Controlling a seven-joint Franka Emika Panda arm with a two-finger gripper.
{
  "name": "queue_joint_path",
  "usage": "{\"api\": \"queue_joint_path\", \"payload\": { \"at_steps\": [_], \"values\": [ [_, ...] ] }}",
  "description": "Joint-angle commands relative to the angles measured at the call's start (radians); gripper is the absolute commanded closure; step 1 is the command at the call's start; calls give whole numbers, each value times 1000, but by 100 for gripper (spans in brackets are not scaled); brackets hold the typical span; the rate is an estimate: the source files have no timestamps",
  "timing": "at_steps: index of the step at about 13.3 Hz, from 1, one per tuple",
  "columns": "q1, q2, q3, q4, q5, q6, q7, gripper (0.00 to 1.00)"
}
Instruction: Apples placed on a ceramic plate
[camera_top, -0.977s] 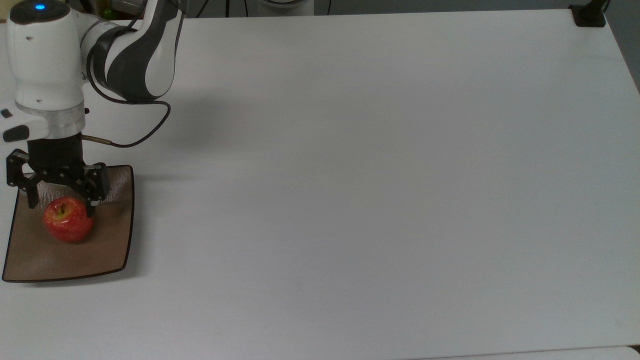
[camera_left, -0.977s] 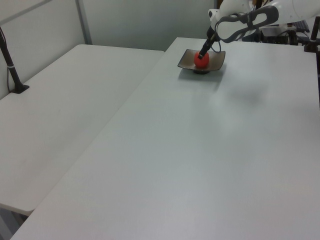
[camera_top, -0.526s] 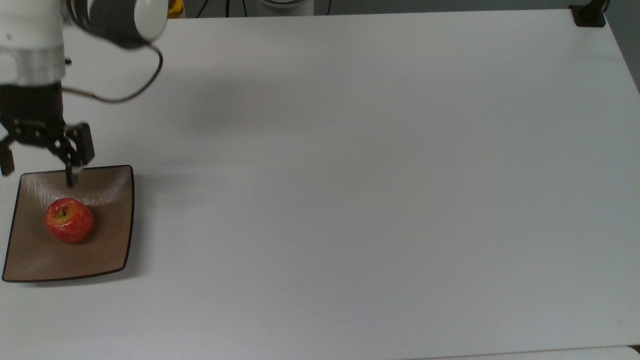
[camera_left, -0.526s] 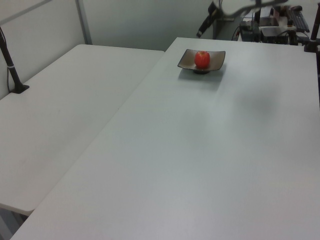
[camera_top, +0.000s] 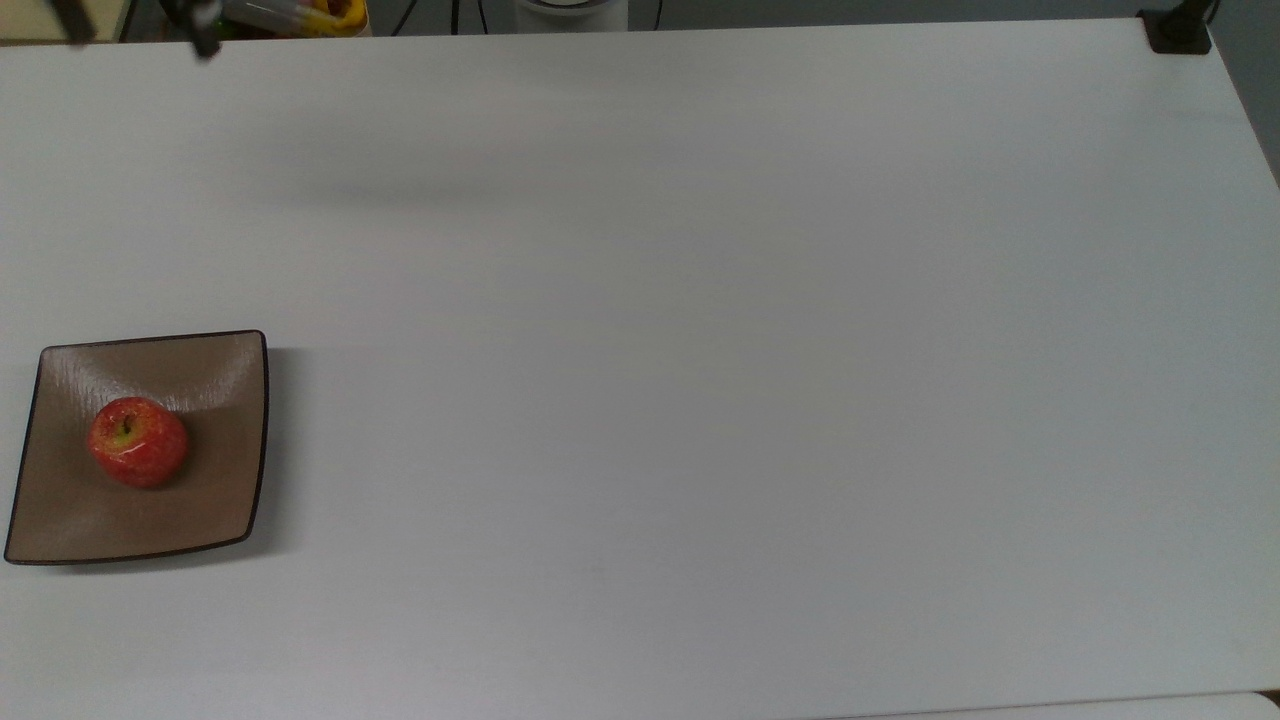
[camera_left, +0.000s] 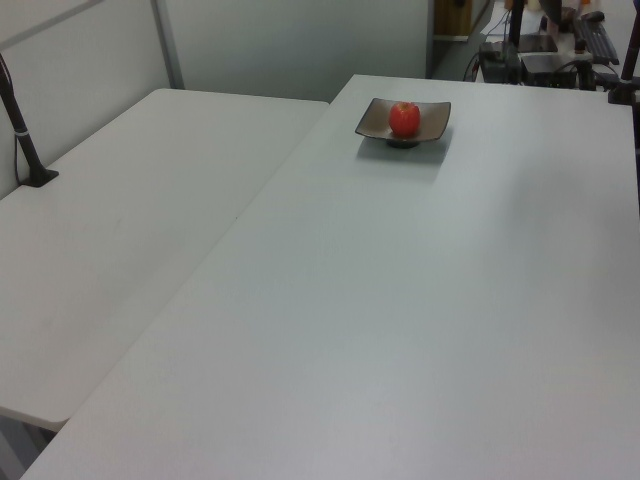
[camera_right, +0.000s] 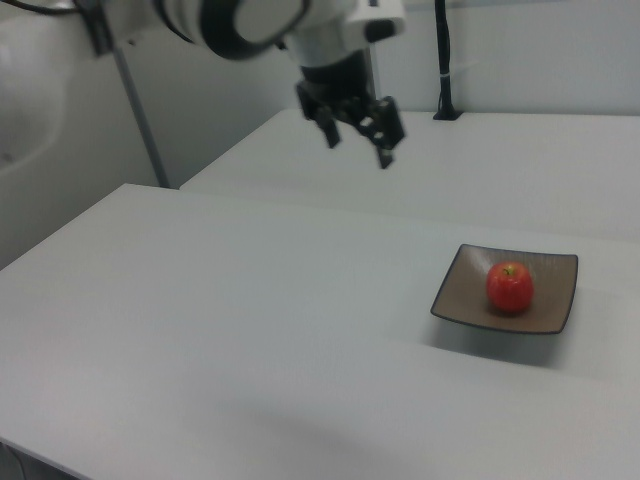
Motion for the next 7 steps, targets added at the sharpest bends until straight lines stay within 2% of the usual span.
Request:
{"api": "queue_joint_path", "payload": {
  "at_steps": [1,4,6,7],
  "values": [
    [43,-129,3,-74,20,-211,177,0],
    [123,-175,32,-80,1,-309,248,0],
    [138,-177,109,-94,-8,-305,275,0],
    [140,-177,171,-117,-31,-294,298,0]
  ]
}}
